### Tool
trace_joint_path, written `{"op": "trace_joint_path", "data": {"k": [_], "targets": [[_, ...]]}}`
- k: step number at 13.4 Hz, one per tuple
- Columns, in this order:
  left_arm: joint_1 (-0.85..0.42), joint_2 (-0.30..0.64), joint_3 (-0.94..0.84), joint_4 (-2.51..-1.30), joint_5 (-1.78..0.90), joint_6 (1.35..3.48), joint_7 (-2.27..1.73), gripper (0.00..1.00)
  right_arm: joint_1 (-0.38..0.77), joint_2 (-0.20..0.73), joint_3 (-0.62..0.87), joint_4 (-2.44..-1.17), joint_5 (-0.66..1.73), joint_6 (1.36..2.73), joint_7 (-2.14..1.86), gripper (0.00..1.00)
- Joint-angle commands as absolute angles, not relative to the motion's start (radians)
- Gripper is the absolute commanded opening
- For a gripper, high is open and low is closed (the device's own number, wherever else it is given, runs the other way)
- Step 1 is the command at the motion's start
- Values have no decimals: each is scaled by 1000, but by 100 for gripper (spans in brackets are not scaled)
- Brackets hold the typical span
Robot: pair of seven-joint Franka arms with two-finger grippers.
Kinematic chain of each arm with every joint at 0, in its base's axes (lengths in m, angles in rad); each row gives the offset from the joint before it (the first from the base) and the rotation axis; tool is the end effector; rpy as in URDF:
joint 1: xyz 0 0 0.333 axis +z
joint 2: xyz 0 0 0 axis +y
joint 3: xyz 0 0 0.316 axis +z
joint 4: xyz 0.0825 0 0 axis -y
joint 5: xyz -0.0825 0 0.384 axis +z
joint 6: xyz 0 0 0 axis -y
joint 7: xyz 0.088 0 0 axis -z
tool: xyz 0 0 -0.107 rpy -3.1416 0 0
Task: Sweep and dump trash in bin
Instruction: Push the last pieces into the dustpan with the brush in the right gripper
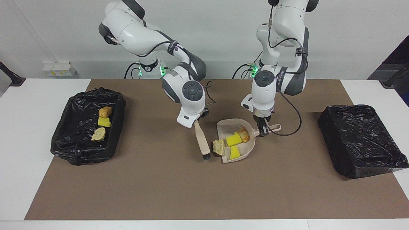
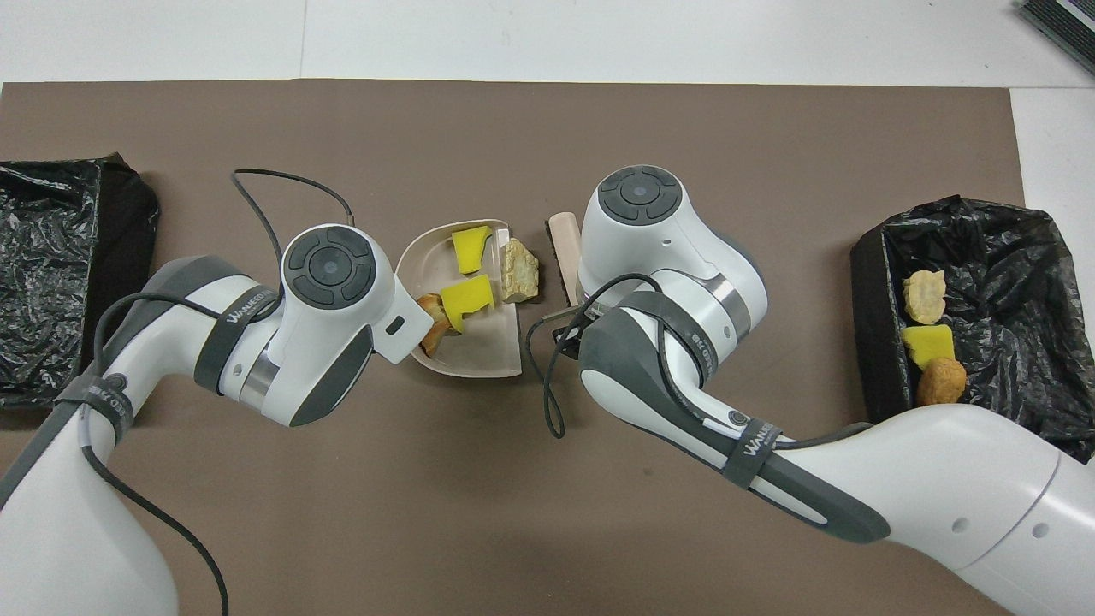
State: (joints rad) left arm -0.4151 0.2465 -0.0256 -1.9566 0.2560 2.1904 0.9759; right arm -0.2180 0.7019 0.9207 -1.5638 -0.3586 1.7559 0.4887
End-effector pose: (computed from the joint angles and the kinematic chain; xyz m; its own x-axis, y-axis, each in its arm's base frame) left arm 0.5495 -0.2484 0.3517 0.0124 -0.9837 -0.1793 -0.9960 0.0036 -0.0887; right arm 0.5723 0.3208 0.3364 0.9202 0.2647 -0.2883 0.2501 -0.9643 -0.0872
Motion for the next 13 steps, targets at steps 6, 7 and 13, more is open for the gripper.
{"op": "trace_joint_path", "data": {"k": [6, 7, 13], "targets": [[-451, 212, -21, -1990, 271, 2114, 931, 0, -143, 739, 1002, -1632, -318, 1842, 621, 0], [-451, 210, -21, -1993, 270, 2118, 937, 0, -143, 736, 1002, -1632, -295, 1841, 621, 0], [-411, 218, -21, -1991, 243, 2160, 999, 0, -190, 695, 1006, -1614, -293, 1711, 635, 0]]}}
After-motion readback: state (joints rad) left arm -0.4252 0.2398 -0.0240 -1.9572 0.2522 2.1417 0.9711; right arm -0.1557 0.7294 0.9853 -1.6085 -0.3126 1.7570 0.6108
